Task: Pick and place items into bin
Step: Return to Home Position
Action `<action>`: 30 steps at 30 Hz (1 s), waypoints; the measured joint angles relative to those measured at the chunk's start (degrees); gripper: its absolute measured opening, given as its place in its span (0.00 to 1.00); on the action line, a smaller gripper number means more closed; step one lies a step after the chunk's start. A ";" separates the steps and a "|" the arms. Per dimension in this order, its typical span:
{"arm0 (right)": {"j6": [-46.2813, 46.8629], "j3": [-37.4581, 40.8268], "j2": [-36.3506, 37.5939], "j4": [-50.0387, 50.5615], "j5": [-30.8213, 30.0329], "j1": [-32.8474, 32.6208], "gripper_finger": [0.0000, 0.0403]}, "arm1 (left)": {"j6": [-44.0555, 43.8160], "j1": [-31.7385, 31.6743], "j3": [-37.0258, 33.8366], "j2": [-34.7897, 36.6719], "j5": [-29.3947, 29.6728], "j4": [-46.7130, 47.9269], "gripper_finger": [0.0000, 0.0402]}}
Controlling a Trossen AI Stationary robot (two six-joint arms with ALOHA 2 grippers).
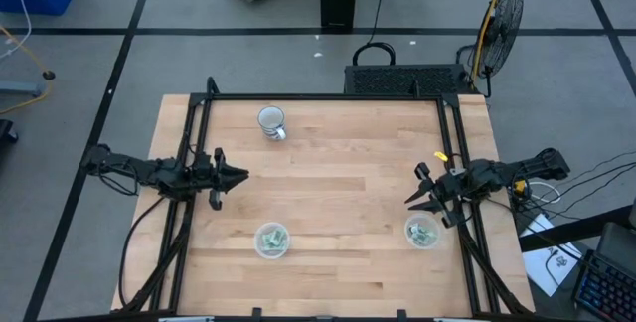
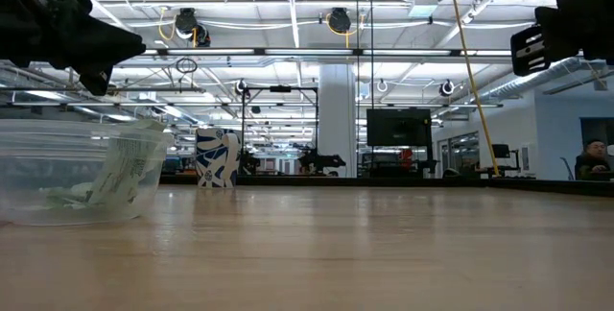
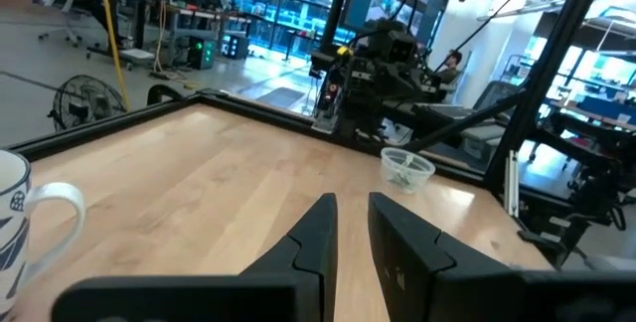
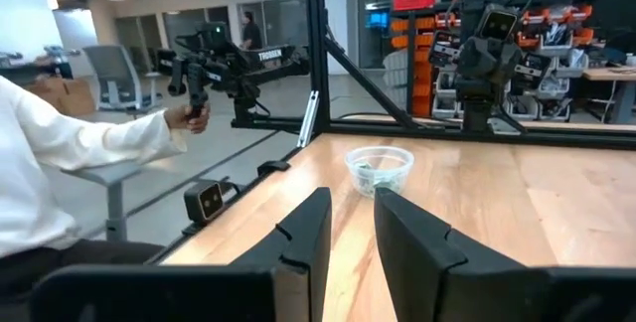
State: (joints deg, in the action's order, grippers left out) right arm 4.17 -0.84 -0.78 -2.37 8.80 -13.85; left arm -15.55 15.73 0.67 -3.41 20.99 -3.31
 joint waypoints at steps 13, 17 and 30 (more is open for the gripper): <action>-0.77 0.02 -0.04 0.00 0.00 0.00 0.18 | -0.04 -0.01 -0.04 0.04 0.02 -0.30 0.16; -0.77 0.02 -0.04 0.00 0.00 0.00 0.18 | -0.06 0.00 -0.04 0.04 0.02 -0.31 0.16; -0.77 0.02 -0.04 0.00 0.02 0.00 0.18 | -0.08 0.00 -0.07 0.04 0.04 -0.37 0.16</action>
State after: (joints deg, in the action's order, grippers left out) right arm 3.40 -0.82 -0.82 -2.37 8.81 -13.85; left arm -15.64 15.73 0.60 -3.38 21.04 -3.68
